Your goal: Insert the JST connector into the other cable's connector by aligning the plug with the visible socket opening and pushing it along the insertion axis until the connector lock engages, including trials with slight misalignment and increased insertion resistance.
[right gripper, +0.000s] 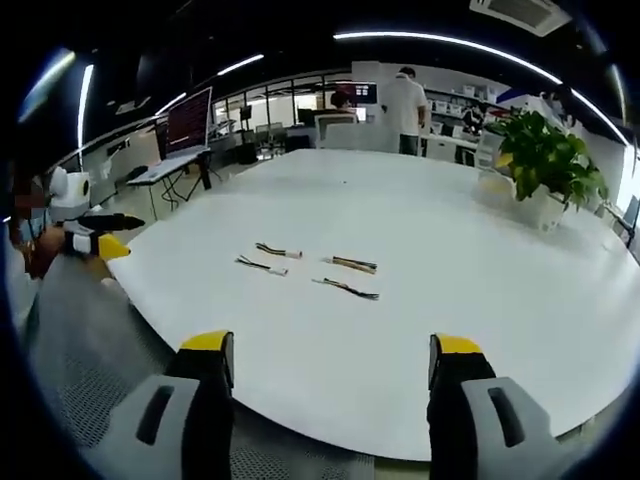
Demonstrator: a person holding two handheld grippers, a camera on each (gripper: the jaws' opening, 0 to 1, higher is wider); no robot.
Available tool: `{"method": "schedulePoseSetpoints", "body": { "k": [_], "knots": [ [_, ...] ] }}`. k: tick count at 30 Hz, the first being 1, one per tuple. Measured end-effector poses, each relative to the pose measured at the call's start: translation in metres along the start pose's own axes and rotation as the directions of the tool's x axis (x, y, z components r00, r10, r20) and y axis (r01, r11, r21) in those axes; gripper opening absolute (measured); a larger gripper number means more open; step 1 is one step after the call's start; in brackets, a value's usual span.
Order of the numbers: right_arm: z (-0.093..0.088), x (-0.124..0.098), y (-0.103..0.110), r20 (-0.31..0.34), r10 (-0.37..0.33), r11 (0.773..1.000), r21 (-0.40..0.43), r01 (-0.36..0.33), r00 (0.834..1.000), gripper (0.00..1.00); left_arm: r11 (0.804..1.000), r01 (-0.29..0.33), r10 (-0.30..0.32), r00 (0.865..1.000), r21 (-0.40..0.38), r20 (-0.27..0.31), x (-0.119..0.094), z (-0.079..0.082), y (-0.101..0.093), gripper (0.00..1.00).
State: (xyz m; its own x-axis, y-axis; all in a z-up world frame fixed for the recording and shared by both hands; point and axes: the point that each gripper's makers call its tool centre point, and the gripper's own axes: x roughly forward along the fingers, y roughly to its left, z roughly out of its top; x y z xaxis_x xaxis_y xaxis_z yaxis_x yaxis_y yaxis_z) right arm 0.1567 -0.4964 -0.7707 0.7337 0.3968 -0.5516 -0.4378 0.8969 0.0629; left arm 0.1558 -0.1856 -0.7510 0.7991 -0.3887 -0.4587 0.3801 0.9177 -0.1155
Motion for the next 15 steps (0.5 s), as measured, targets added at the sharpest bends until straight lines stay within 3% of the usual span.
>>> {"method": "schedulePoseSetpoints", "body": {
  "k": [7, 15],
  "knots": [
    [-0.003, 0.001, 0.005, -0.043, 0.044, 0.999, -0.005, -0.044, 0.998, 0.75, 0.998, 0.036, -0.035, 0.999, 0.053, -0.013, 0.013, 0.011, -0.002, 0.92],
    [0.012, 0.010, -0.007, -0.041, 0.035, 0.996, -0.079, -0.038, 0.999, 0.71, 0.992, 0.055, -0.054, 0.998, 0.109, -0.013, 0.024, 0.023, -0.001, 0.91]
  ]
}}
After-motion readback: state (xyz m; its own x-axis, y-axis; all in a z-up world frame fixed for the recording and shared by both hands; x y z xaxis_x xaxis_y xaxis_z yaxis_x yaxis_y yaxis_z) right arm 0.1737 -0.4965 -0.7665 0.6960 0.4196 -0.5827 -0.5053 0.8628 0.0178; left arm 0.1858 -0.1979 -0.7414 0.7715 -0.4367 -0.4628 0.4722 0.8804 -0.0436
